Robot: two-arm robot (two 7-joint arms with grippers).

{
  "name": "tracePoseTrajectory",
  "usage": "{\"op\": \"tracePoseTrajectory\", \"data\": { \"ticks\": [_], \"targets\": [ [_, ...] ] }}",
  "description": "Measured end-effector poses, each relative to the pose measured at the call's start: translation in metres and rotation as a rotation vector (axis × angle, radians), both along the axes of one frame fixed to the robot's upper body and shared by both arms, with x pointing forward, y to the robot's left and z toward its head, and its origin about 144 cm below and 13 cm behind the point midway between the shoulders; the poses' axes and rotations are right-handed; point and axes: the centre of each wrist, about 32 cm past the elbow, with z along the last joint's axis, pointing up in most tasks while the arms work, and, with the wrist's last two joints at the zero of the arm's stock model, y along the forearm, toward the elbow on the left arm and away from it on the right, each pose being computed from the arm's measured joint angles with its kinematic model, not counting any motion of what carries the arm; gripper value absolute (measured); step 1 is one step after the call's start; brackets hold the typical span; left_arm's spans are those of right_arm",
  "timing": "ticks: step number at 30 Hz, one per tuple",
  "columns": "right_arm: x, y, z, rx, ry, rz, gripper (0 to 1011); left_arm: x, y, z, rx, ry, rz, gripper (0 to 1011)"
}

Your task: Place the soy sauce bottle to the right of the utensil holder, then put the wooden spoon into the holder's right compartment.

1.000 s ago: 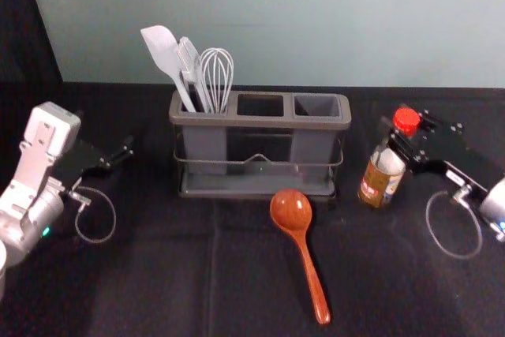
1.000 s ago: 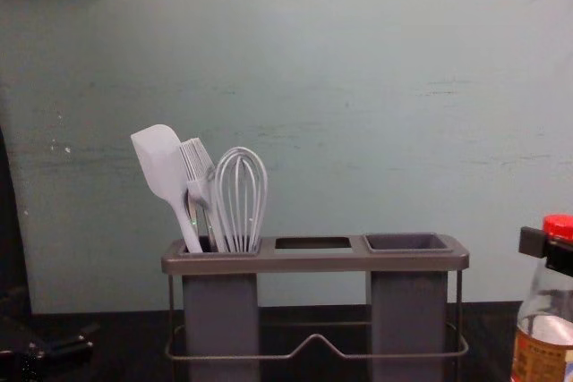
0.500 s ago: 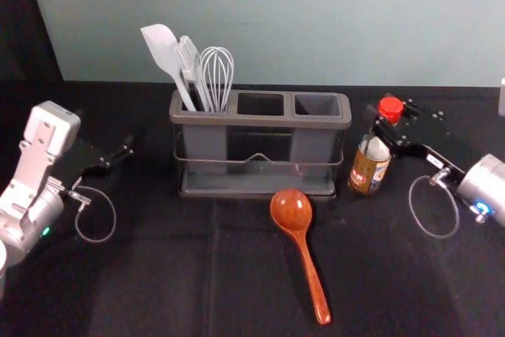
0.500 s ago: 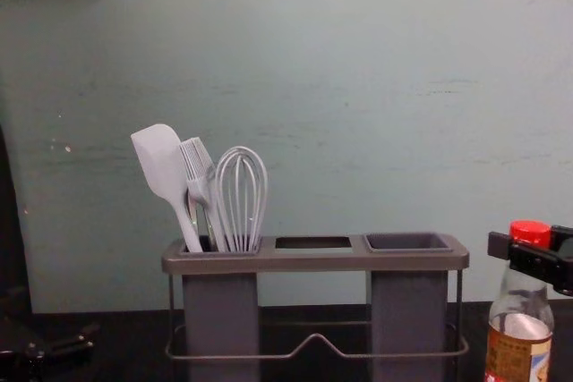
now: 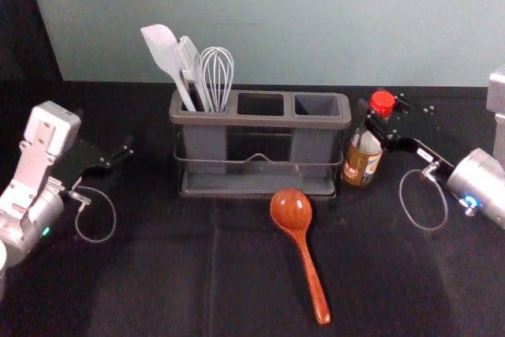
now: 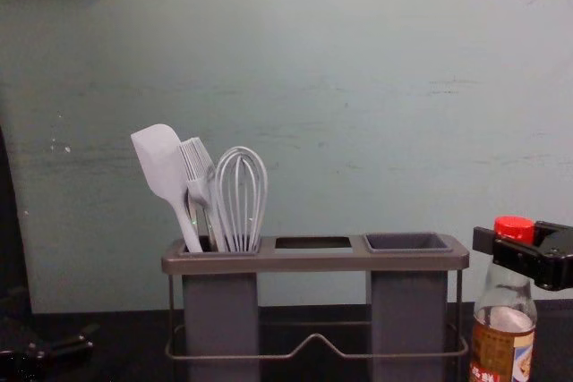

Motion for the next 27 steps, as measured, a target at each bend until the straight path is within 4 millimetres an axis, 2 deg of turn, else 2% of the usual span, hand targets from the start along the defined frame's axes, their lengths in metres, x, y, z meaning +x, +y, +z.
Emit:
{"op": "tracePoseTrajectory", "data": {
  "ticks": [11, 15, 18, 20, 24, 25, 27],
  "targets": [
    [0.001, 0.002, -0.004, 0.011, -0.009, -0.01, 393, 0.0, 0.0, 0.0, 0.0, 0.0, 0.0, 1005],
    [0.001, 0.003, -0.005, 0.019, -0.019, -0.013, 486, 0.0, 0.0, 0.0, 0.0, 0.0, 0.0, 1005],
    [0.002, 0.003, -0.003, 0.028, -0.033, -0.02, 627, 0.0, 0.0, 0.0, 0.0, 0.0, 0.0, 1005],
    [0.002, 0.003, -0.001, 0.033, -0.042, -0.026, 658, 0.0, 0.0, 0.0, 0.0, 0.0, 0.0, 1005],
    [-0.001, 0.002, 0.004, 0.051, -0.068, -0.037, 783, 0.0, 0.0, 0.0, 0.0, 0.0, 0.0, 1005],
    [-0.003, 0.002, 0.007, 0.058, -0.079, -0.039, 840, 0.0, 0.0, 0.0, 0.0, 0.0, 0.0, 1005],
    [-0.007, 0.002, 0.01, 0.064, -0.09, -0.044, 872, 0.0, 0.0, 0.0, 0.0, 0.0, 0.0, 1005]
  ]
}}
